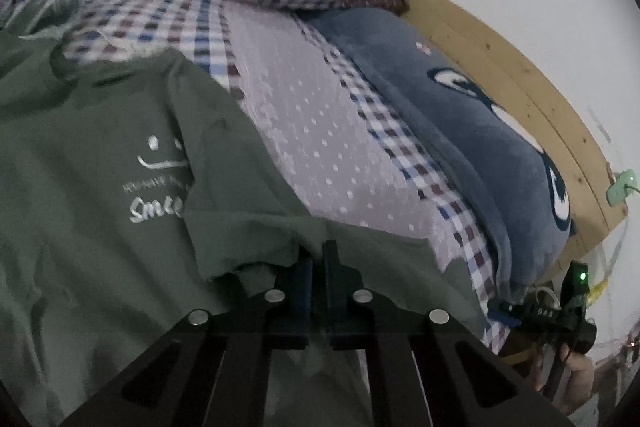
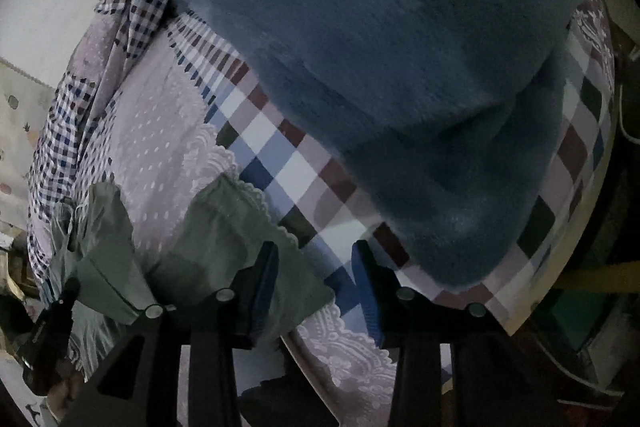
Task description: Fold clothes
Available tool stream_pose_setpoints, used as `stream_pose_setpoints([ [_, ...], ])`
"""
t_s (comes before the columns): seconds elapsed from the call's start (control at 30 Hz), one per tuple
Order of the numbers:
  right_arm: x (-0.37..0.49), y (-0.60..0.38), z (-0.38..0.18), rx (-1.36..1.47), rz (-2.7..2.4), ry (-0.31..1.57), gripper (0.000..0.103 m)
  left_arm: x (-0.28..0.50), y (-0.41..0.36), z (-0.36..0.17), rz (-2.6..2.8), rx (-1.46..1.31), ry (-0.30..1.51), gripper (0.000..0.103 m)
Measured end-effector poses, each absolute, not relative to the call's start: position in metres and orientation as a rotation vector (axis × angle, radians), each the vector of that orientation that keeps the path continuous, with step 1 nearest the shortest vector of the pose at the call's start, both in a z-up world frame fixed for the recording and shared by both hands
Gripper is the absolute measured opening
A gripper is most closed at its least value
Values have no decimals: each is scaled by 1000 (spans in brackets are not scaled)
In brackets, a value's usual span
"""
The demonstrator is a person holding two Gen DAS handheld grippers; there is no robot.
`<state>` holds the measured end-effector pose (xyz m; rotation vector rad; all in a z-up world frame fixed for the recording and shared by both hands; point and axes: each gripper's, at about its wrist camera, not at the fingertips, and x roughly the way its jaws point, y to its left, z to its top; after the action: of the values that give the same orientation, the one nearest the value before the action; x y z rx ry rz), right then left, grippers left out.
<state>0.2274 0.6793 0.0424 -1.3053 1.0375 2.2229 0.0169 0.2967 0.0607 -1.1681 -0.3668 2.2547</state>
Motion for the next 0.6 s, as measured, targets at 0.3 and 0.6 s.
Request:
stream_pose_setpoints([
  [0.3, 210, 665, 36, -1383, 2269, 1012, 41, 12, 296, 58, 2275, -1188, -324, 3],
  [0.6, 201, 641, 46, -1420, 2417, 935, 5, 11, 283, 55, 2275, -1193, -387, 3],
])
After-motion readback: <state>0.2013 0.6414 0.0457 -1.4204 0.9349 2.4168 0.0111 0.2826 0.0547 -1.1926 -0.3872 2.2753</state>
